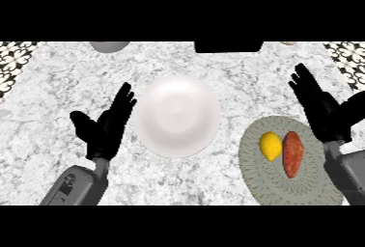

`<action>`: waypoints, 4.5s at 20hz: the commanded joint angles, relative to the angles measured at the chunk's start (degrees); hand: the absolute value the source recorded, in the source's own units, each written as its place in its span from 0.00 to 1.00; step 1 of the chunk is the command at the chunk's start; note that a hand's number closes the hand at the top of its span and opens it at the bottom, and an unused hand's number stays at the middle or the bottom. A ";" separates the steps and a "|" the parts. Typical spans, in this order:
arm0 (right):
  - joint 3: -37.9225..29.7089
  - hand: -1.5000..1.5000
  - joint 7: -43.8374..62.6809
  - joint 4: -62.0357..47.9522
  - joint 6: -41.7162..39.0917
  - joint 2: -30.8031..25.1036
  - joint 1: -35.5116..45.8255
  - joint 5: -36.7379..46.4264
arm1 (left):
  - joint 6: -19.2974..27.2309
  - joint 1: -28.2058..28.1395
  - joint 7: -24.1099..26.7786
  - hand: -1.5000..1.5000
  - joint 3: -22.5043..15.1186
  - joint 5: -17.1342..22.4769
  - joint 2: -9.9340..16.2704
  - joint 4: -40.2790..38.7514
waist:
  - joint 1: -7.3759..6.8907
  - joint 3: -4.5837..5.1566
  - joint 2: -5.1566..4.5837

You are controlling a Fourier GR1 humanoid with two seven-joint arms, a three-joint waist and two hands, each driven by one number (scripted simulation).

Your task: Pick the sweet potato from the placemat and place it in the plate

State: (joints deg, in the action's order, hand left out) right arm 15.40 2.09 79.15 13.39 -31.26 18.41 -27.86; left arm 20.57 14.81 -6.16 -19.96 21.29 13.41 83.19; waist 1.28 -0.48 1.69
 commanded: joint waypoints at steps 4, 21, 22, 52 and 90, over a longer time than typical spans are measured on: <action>-15.82 1.00 -8.95 -2.02 -7.00 -10.89 -2.00 -4.67 | -1.01 -8.68 -0.41 0.50 0.51 -1.21 3.86 -4.28 | -0.24 0.39 -1.59; -26.65 0.00 -25.12 -9.05 -7.04 -15.21 -20.56 4.86 | -8.08 -15.10 -0.19 0.50 3.15 0.07 4.37 -3.44 | -1.13 0.54 -1.59; -25.06 0.00 -25.12 -9.77 -8.31 -16.93 -23.02 6.80 | -7.07 -16.08 -0.67 0.50 2.58 -0.69 5.04 -2.44 | -1.13 0.55 -1.55; -7.35 0.00 16.57 12.74 -16.30 -9.60 -20.92 34.99 | -10.09 -17.16 -3.38 0.50 6.20 -6.37 -0.11 -0.44 | -1.25 0.49 -1.64; -10.46 1.00 8.25 -2.04 -18.85 6.88 -15.09 69.14 | -16.09 -18.05 -7.95 0.50 12.90 -13.81 -6.45 1.53 | -1.29 0.48 -1.65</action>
State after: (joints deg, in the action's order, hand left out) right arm 5.55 12.70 76.28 -6.85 -25.04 5.94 38.76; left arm 4.35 -2.12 -11.78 -6.46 8.28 7.98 82.74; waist -0.17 0.22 0.28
